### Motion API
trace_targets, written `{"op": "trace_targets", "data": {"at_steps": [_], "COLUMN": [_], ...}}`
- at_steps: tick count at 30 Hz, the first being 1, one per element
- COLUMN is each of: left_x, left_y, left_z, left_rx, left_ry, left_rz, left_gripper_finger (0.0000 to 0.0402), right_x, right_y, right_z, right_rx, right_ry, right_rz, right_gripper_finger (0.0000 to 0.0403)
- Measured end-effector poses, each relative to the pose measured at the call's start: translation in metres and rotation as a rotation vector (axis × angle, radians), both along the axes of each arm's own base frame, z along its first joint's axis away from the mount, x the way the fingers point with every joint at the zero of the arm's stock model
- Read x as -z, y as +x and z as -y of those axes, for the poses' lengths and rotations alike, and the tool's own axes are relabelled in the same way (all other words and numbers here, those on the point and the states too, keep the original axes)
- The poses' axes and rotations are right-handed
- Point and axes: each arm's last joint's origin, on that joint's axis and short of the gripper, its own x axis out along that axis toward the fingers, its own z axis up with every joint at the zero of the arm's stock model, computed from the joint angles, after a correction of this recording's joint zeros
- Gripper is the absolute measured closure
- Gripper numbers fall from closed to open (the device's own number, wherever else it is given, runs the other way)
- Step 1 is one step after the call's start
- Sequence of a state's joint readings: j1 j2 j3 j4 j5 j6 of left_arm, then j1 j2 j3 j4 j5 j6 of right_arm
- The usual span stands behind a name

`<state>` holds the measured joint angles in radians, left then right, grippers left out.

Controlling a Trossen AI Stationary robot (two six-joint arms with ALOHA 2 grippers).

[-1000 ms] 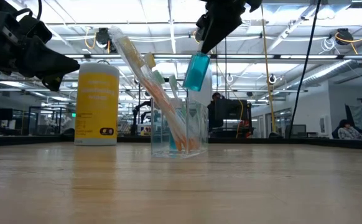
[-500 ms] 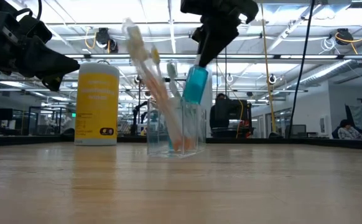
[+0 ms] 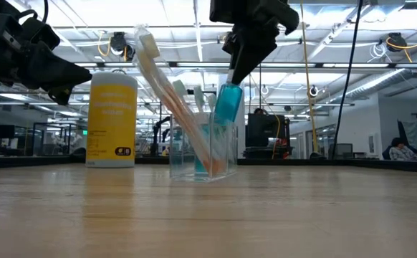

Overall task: Pick & Place toothbrushing station
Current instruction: Put the blue mouthwash bottle into the transparent organizer

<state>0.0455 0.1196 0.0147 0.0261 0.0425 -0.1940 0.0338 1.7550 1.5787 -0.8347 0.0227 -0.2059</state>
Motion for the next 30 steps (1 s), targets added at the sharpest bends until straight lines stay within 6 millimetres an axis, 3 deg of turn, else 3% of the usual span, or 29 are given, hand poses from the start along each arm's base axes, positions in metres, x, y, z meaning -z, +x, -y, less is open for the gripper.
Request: {"op": "trace_targets", "data": {"at_steps": [6,17,30], "left_x": [0.000,0.000,0.000], "left_y": [0.000,0.000,0.000], "left_z": [0.000,0.000,0.000], "left_rx": [0.000,0.000,0.000], "left_ry": [0.000,0.000,0.000], "left_rz": [0.000,0.000,0.000], "left_gripper_finger": [0.0353,0.0353,0.0353], "right_x": [0.011,0.011,0.036], "right_y": [-0.001,0.003,0.000], "right_z": [0.000,0.002,0.010], "right_rx": [-0.014,-0.032,-0.016], "right_ry": [-0.006,-0.018,-0.017], "right_rz": [-0.006,0.038,0.024], "right_gripper_finger": [0.0307,0.0296,0.0296]}}
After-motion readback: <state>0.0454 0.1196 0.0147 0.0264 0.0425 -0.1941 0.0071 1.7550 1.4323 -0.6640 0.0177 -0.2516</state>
